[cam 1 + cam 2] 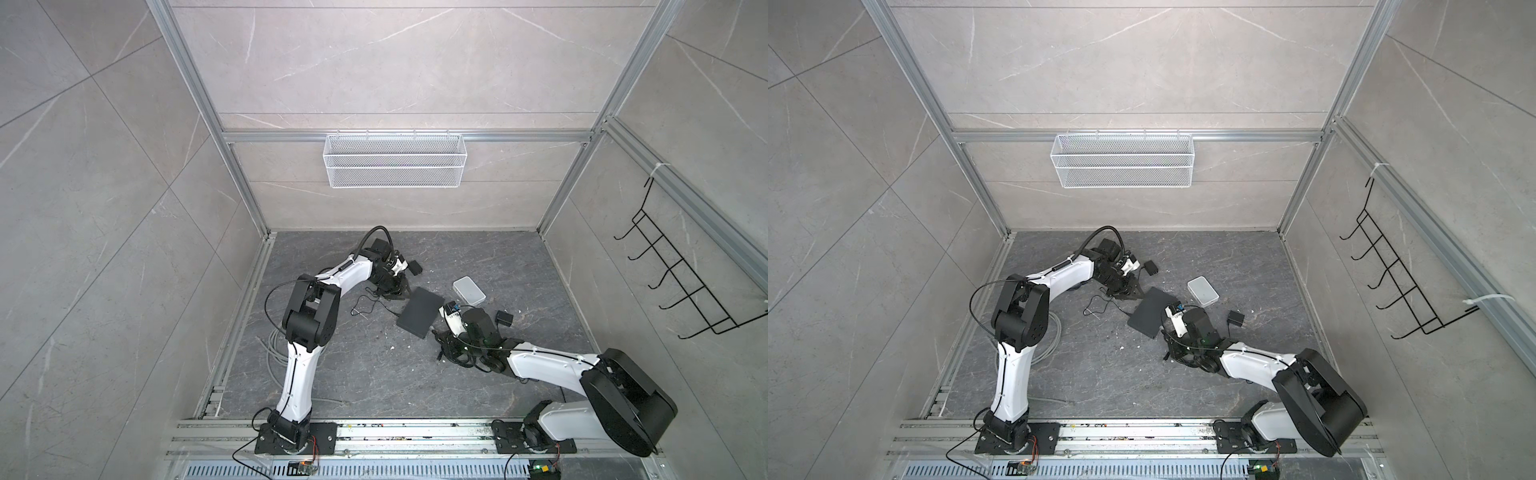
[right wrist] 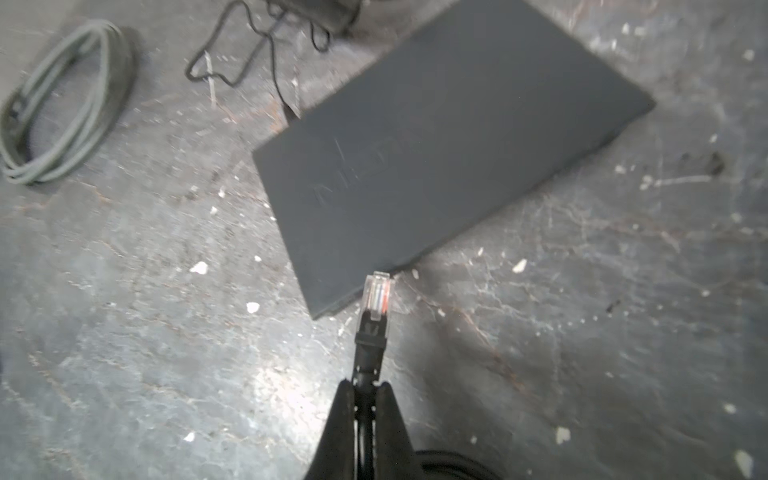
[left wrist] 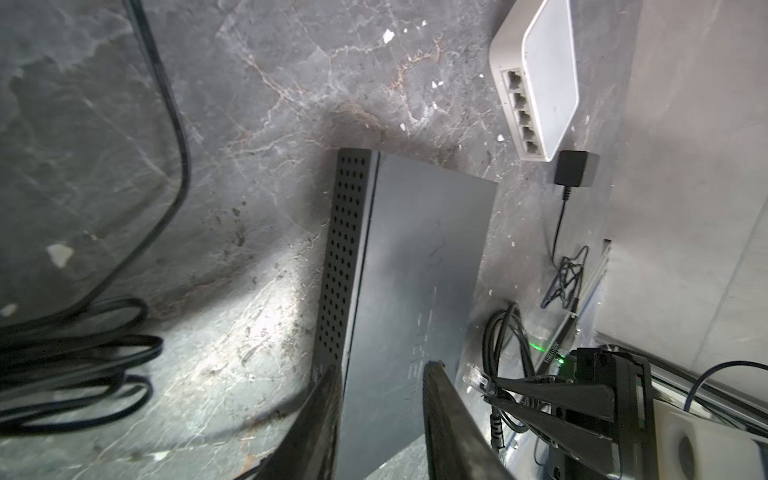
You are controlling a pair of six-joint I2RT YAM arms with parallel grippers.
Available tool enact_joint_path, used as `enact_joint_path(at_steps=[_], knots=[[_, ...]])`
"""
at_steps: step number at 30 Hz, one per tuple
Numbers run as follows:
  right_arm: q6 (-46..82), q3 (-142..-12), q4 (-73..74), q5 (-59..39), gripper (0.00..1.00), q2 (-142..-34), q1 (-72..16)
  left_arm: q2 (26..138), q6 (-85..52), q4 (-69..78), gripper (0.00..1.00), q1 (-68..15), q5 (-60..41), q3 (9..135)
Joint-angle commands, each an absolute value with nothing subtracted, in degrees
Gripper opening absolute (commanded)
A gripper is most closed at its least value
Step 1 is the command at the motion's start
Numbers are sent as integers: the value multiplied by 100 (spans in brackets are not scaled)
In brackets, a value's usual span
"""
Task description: Insert the plug into the switch port
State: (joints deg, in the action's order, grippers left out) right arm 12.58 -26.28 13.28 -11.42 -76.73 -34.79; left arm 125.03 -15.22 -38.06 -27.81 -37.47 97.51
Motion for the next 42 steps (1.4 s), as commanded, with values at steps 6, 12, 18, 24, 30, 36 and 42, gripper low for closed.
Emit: enact_joint_path(at_steps=[6,12,18,24,30,36,42], knots=[[848,-3262,1280,-1937,0,-7425,-3420,11347,-2588,-2965,40,-2951,-5254,8539],[717,-3346,1301,-2034,0,-7440,-3420,11137,-3412,-1830,42,-3019,-5780,7784],[703,-3342,1366,-1979,0,-7436,-3410,11195,-3463,-1749,41,-3064,-5929,7662],[701,-3340,1378,-1862,0,-7488,-3409,11233,-3610,-1561,29,-3094,-6088,7636],[790,-3271,1541,-1662,0,-7602,-3361,11136,-3753,-1353,20,-3146,-6248,7395],[965,-3180,1775,-1600,0,-7638,-3348,11136,-3735,-1323,7,-3149,-6302,7277],[1094,-3062,1863,-1448,9,-7612,-3342,11162,-3855,-1240,4,-3148,-6229,7381]])
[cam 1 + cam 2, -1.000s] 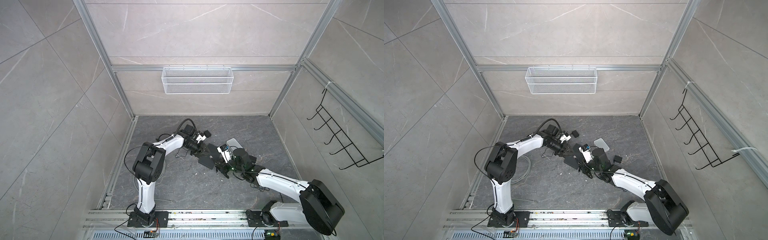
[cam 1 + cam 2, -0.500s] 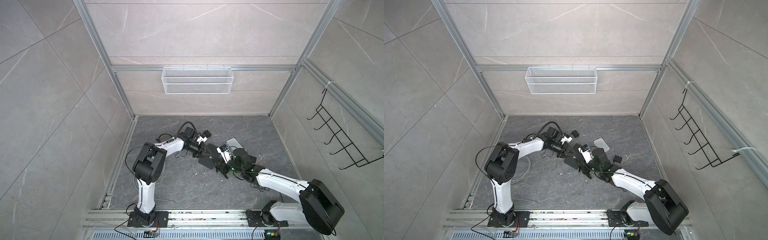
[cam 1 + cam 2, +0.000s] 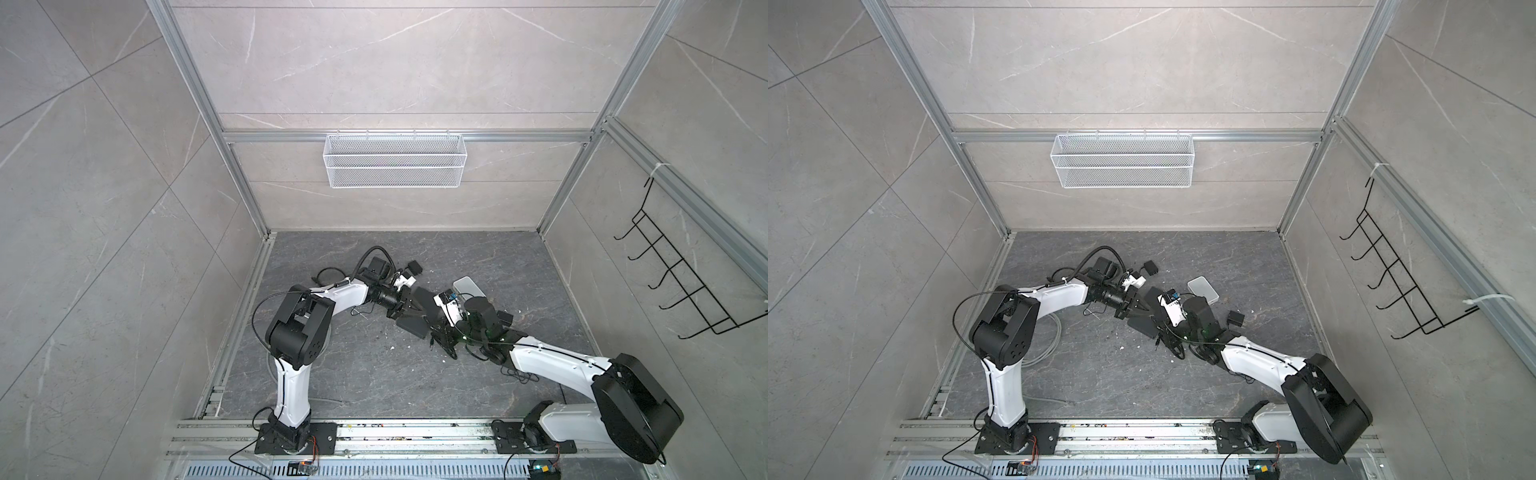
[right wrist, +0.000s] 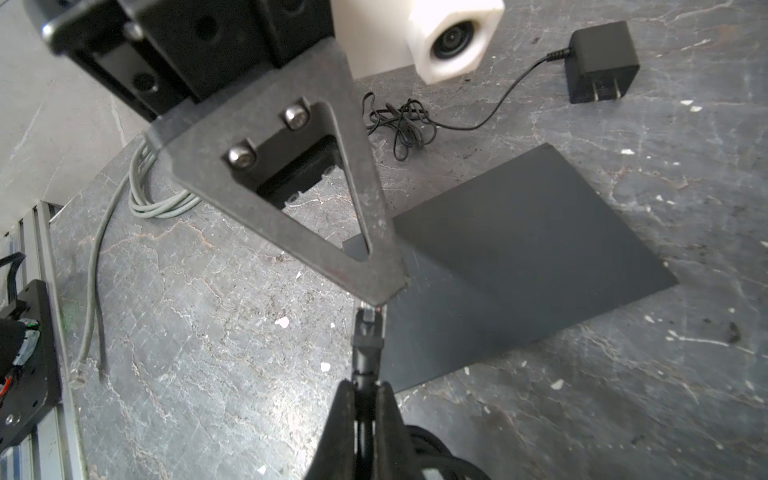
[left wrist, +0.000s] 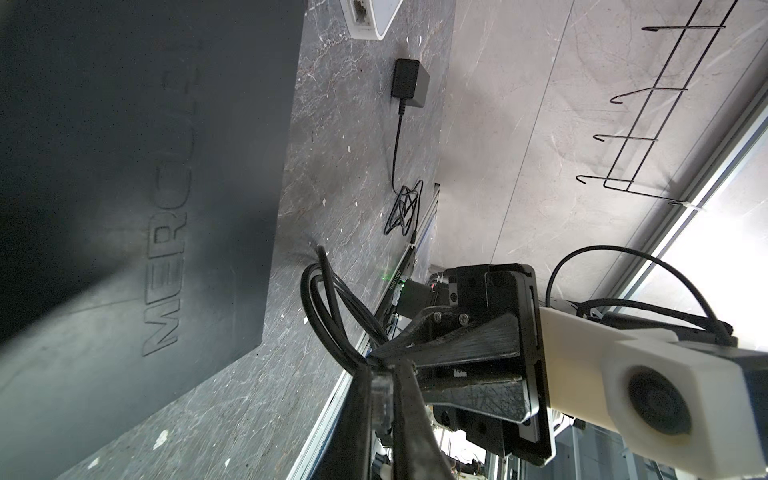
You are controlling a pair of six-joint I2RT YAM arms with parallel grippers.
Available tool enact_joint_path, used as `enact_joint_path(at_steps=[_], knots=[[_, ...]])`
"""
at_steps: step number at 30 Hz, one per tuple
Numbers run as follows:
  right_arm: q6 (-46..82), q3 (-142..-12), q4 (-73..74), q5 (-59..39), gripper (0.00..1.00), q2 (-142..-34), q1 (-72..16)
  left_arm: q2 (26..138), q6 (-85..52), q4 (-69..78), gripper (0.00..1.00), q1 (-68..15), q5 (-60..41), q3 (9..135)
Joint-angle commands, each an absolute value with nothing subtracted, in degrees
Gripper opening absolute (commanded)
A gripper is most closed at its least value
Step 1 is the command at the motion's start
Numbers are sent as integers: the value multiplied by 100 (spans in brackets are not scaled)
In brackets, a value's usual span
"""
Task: Insert the plug into the switch port
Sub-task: 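Hold the plug above the switch with right gripper while left holds cable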
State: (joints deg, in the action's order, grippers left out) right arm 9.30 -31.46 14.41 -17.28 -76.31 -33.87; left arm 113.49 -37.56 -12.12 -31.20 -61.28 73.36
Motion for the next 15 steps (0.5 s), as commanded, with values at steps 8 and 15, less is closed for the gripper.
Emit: enact_joint_path(at_steps=[8,15], knots=[[1485,-2784,2810,-1766,26,-7678,-3301,11178,-3990,-1116,4,-3150,-6228,7378],[1416,-2934,2604,-2076,36,-7716,-3304,11175,-4002,-1098,4,-3143,-6223,7400]])
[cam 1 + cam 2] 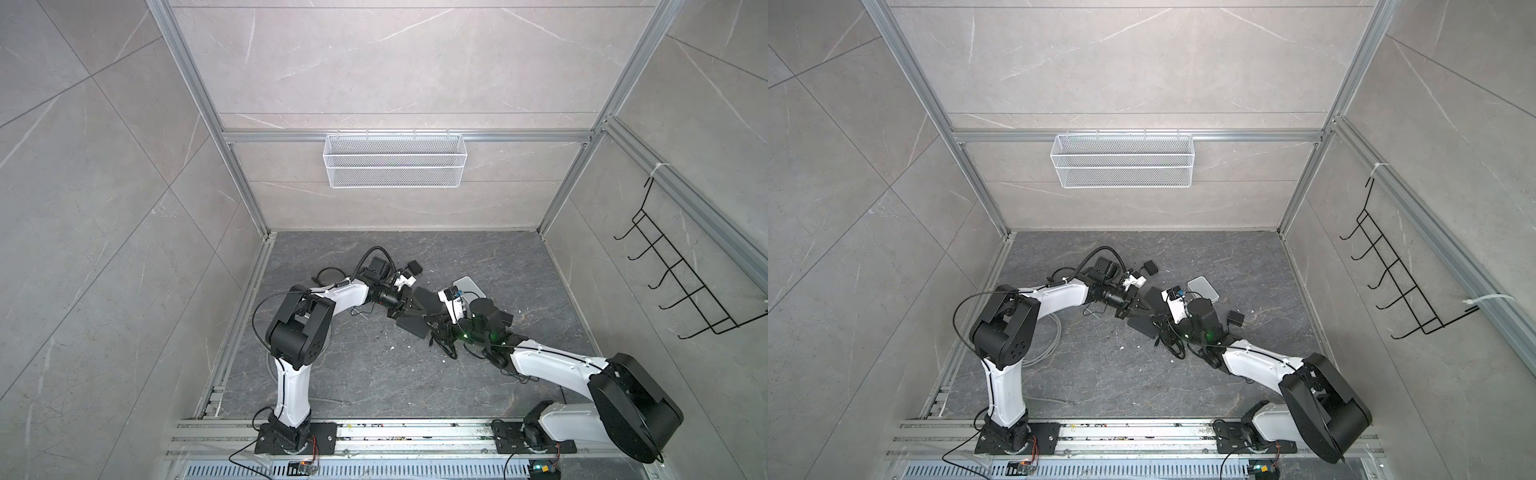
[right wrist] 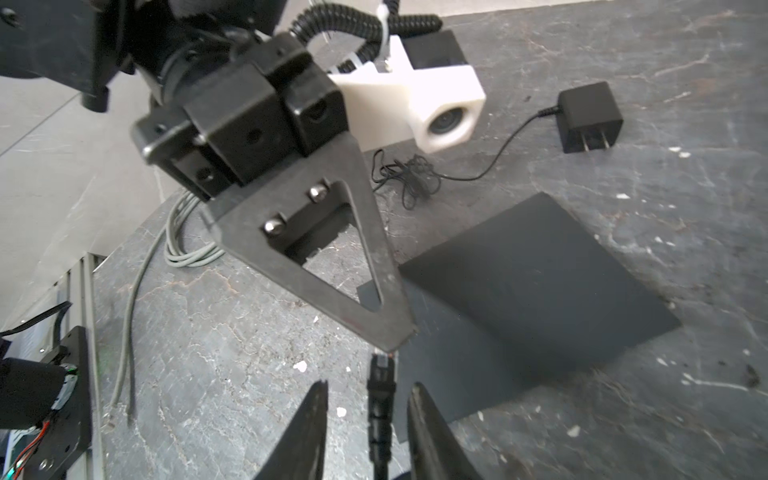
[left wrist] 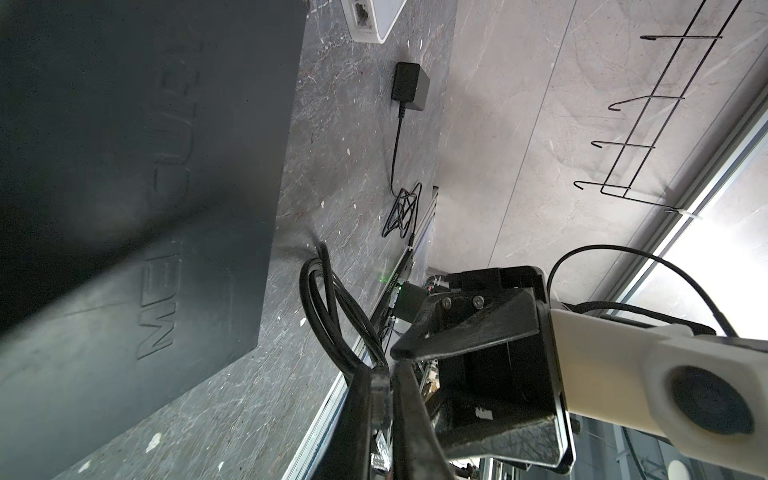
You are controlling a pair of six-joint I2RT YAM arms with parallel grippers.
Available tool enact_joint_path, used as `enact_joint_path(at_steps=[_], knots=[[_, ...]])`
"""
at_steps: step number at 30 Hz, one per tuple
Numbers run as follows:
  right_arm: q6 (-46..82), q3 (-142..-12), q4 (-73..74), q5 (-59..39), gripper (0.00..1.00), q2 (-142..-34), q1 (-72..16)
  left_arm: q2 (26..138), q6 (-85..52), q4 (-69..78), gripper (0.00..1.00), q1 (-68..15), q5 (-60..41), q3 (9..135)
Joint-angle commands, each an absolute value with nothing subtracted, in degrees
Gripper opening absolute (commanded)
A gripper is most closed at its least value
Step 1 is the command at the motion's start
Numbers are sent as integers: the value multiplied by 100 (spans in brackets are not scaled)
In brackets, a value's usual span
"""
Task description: Insert the plug into the switch port
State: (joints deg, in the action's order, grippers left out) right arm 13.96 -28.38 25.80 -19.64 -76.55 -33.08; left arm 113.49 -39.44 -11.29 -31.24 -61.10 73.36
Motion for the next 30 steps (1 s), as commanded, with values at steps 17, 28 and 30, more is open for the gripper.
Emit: enact_joint_path(at_steps=[17,28,30], knots=[[1135,-3356,2662,-1748,26,-8426,-3181,11127,-4008,-1073,4,-3144,-6275,7316],[1082,-3241,2549,-1802,1,-8347,-3157,11193,-4034,-1072,6,-3122,-6220,7349],[1058,-3162,2447,-1770,0,-8268,-3144,11221,-4034,-1122,15,-3078,-6093,7413]])
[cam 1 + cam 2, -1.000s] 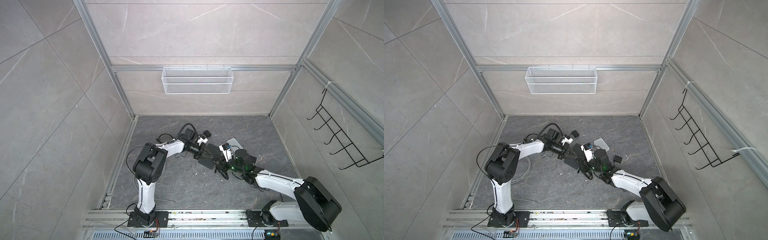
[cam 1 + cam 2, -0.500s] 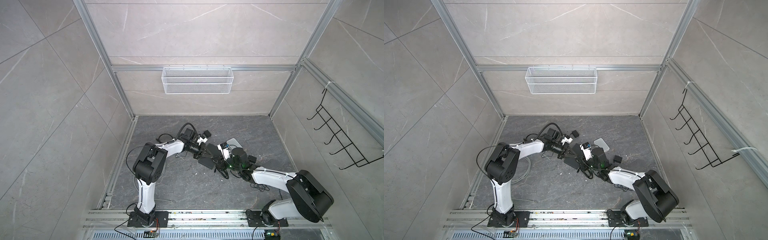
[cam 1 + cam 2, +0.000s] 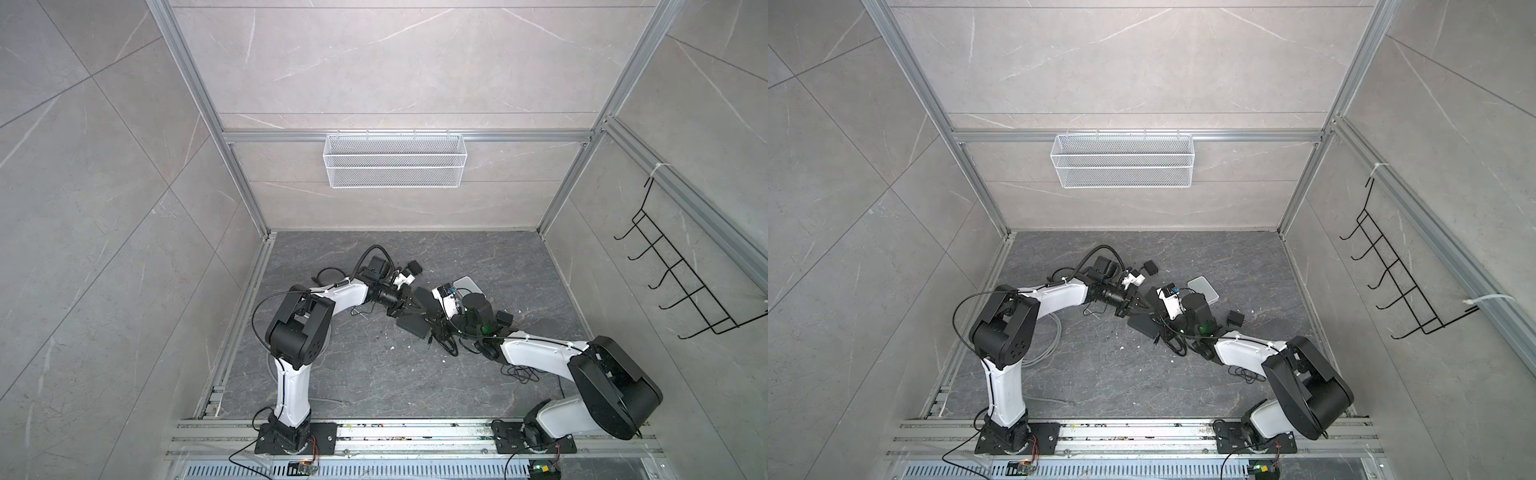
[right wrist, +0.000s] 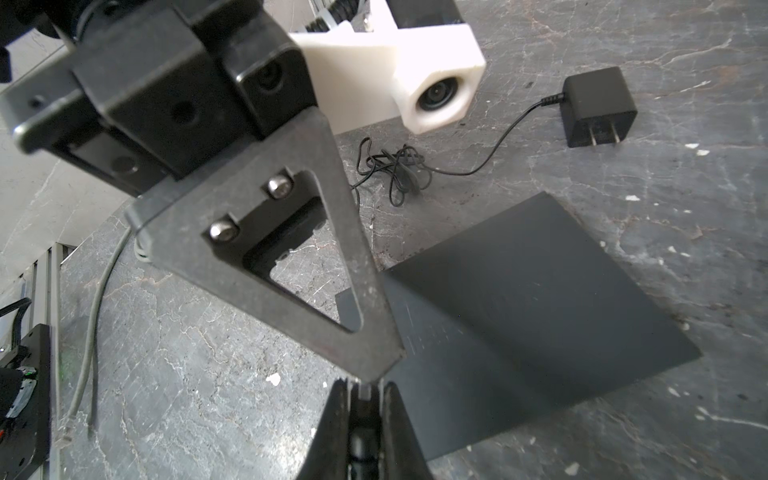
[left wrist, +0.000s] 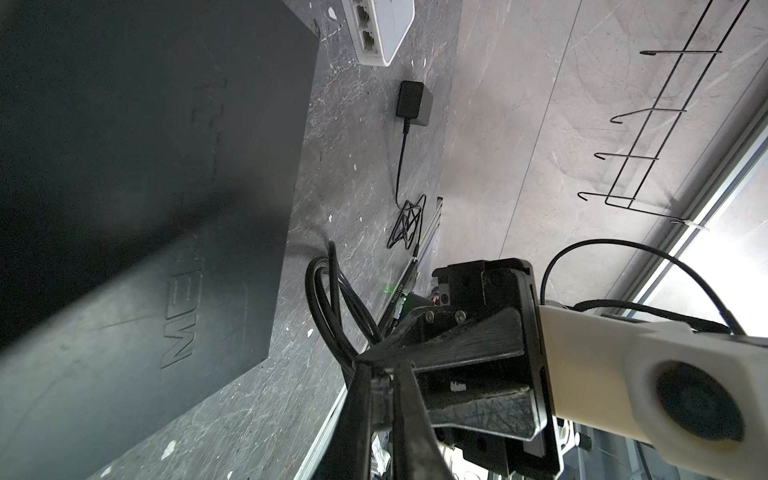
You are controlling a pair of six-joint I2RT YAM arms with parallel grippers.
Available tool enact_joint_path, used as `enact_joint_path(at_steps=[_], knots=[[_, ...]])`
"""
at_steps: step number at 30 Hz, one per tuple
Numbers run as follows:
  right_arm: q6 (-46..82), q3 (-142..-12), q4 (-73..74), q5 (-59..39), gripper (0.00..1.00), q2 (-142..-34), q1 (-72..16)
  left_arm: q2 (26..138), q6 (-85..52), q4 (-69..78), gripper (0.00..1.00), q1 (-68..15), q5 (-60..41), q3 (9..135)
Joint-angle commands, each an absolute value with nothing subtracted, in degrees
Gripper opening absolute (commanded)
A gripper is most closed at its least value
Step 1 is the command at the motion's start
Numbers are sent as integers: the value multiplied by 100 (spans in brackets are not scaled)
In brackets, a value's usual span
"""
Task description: Insert the plug into the switch port
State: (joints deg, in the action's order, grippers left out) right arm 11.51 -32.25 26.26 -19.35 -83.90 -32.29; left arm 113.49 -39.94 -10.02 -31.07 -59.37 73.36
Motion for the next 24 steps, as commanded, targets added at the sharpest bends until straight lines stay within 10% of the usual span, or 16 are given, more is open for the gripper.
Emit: enact_joint_path(at_steps=[1,13,24], knots=[[1063,-3106,2411,-1752,0,-8246,-3127,11236,-4028,-1140,21,-3044,-6030,7458],[825,-3210,846,-968,0,-8203,-3115,11934,-2421,-3198,37,-2777,-3238,8843],[1049,-3647,432,-837,0,-8825,-3198,12707,-2478,-3199,37,-3003,-3114,9560]])
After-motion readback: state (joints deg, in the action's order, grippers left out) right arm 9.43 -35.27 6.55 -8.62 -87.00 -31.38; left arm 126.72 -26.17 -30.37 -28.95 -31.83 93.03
